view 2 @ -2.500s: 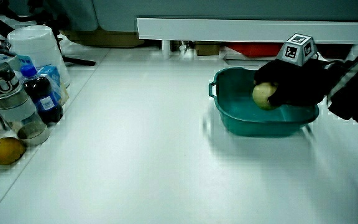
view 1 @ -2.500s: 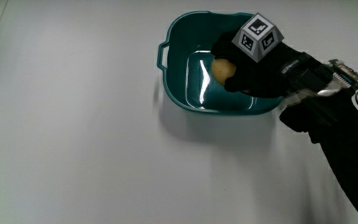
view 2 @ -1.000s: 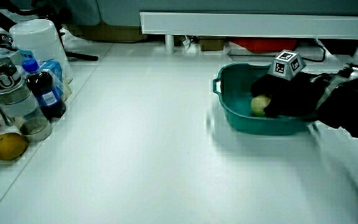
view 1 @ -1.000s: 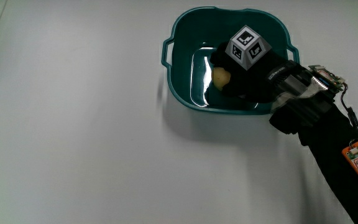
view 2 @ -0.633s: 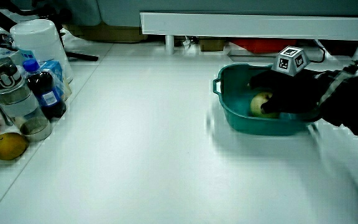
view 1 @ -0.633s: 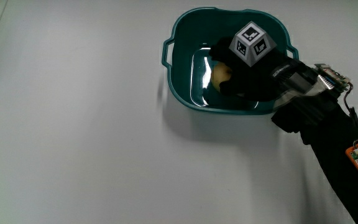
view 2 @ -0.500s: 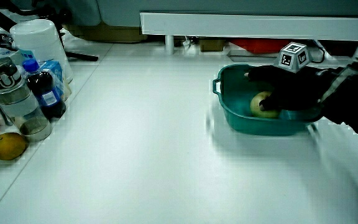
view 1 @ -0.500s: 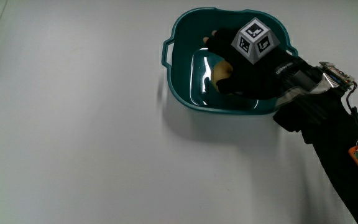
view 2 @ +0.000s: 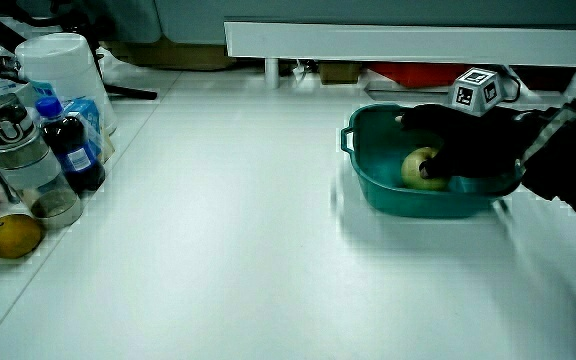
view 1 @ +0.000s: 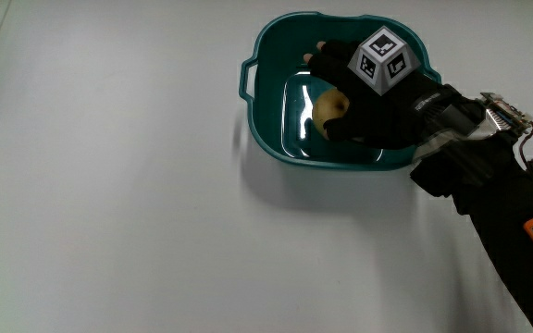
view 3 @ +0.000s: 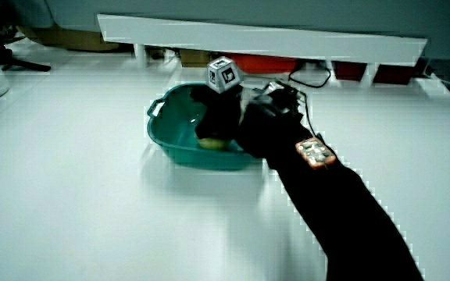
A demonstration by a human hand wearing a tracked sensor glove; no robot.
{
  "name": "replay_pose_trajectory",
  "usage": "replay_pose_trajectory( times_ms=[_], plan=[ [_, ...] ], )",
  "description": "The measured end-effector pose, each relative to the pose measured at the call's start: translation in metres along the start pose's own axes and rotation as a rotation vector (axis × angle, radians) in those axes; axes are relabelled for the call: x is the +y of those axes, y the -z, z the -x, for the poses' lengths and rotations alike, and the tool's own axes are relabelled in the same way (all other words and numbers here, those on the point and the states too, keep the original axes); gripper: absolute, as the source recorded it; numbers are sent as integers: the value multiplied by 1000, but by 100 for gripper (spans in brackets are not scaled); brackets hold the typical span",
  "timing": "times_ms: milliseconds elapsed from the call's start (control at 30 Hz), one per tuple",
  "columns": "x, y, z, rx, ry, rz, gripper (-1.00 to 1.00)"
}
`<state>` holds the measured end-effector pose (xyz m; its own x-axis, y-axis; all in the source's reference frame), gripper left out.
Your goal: Place pear into plate
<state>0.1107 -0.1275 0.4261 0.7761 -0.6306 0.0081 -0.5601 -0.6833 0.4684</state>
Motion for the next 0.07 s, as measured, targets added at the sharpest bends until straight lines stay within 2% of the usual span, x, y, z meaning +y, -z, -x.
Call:
replay_pose_trajectory(
  times_ms=[67],
  plan=[
    [-1,2,-4,11,1,0,-100]
  ],
)
